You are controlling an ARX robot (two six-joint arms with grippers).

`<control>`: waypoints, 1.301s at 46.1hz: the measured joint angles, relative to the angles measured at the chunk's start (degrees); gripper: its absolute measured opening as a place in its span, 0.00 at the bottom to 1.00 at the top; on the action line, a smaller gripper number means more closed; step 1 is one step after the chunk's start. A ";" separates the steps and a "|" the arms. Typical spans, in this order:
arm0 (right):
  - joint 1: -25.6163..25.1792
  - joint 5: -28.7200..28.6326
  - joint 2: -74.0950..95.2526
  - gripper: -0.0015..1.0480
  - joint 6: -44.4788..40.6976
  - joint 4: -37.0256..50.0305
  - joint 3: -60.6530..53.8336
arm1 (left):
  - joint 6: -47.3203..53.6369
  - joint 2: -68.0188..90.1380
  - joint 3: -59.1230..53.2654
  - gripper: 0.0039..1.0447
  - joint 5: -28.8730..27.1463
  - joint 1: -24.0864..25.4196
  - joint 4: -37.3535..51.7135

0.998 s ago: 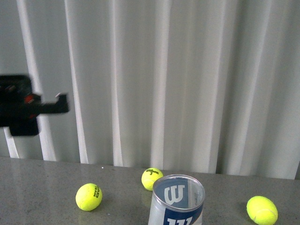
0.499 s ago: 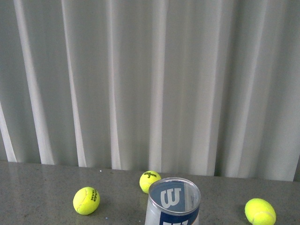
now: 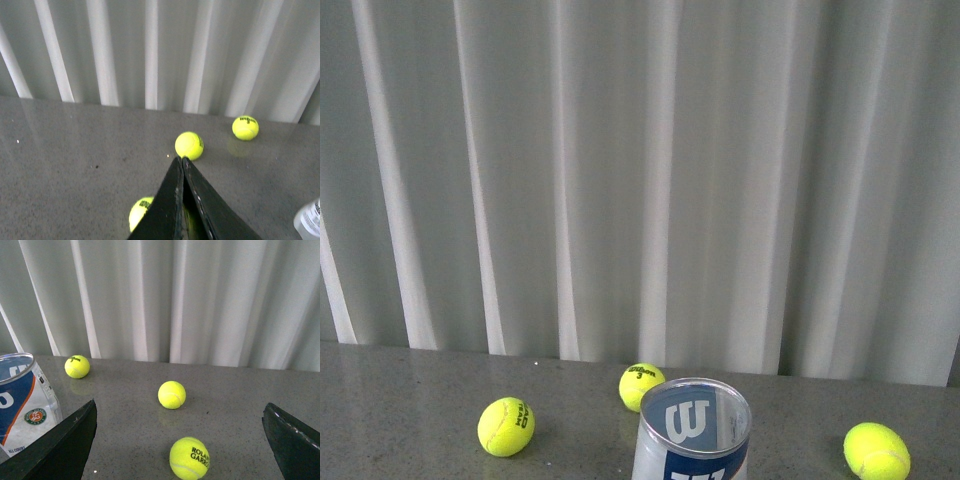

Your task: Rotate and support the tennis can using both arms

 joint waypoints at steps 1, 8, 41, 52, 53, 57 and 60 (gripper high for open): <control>0.02 0.02 0.00 0.93 0.00 0.00 0.00 | 0.04 -0.26 0.00 0.03 0.11 0.04 -0.11; 0.00 0.02 0.00 0.93 0.00 0.00 0.00 | 0.04 -5.68 -0.04 0.03 0.22 0.07 -4.90; 0.02 0.02 0.00 0.93 0.00 0.00 0.00 | 0.04 -21.55 -0.04 0.03 0.20 0.07 -20.24; 0.02 0.00 0.00 0.93 0.00 0.00 0.00 | 0.09 -28.28 -0.02 0.03 0.24 0.07 -28.44; 0.02 0.02 0.00 0.93 0.00 0.00 0.00 | 0.11 -30.25 -0.02 0.03 0.28 0.07 -30.97; 0.02 0.00 0.00 0.93 0.00 0.00 0.00 | 0.13 -33.77 -0.02 0.03 0.26 0.07 -32.74; 0.02 0.02 0.00 0.93 0.00 0.00 0.00 | 0.13 -33.92 -0.02 0.03 0.22 0.07 -32.92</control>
